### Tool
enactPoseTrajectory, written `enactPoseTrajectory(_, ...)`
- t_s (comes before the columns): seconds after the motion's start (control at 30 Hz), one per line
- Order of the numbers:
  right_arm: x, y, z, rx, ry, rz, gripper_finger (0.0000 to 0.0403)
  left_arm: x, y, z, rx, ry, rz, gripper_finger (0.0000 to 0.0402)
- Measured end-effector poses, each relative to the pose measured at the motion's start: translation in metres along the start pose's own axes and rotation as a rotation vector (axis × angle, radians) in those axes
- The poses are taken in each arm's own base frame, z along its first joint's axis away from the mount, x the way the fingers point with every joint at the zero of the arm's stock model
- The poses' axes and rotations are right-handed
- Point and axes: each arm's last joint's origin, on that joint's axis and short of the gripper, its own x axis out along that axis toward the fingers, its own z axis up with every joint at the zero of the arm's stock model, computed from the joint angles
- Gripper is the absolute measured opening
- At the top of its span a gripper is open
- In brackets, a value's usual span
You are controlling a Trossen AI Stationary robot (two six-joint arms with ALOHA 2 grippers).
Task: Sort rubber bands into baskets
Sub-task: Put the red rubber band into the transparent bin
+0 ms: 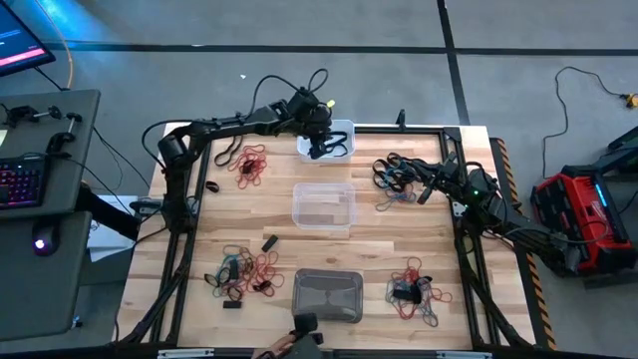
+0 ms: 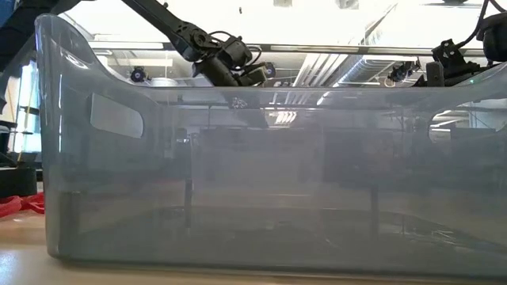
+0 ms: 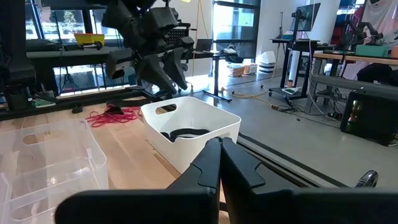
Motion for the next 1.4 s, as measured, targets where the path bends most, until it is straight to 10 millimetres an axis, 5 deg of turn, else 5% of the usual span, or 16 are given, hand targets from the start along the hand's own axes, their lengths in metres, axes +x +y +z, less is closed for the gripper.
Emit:
enactPoseTrajectory(0.47,0.000,0.000,0.000,0.000,0.000,0.000,0.0000,-0.028,-0.070,0.006,0.098,-0.328,-0.022,0.0099)
enactPoseTrajectory(0.73,0.000,0.000,0.000,0.000,0.000,0.000,0.0000,-0.054,-0.104,-0.025,0.096,-0.553,-0.034,0.0091)
enactPoseTrajectory(1.03,0.000,0.000,0.000,0.000,0.000,0.000,0.0000,-0.088,-0.129,-0.053,0.097,-0.597,-0.088,0.0091)
enactPoseTrajectory(1.4,0.000,0.000,0.003,0.084,-0.035,0.010,0.0000,-0.100,-0.155,-0.078,0.079,-0.676,-0.161,0.0091)
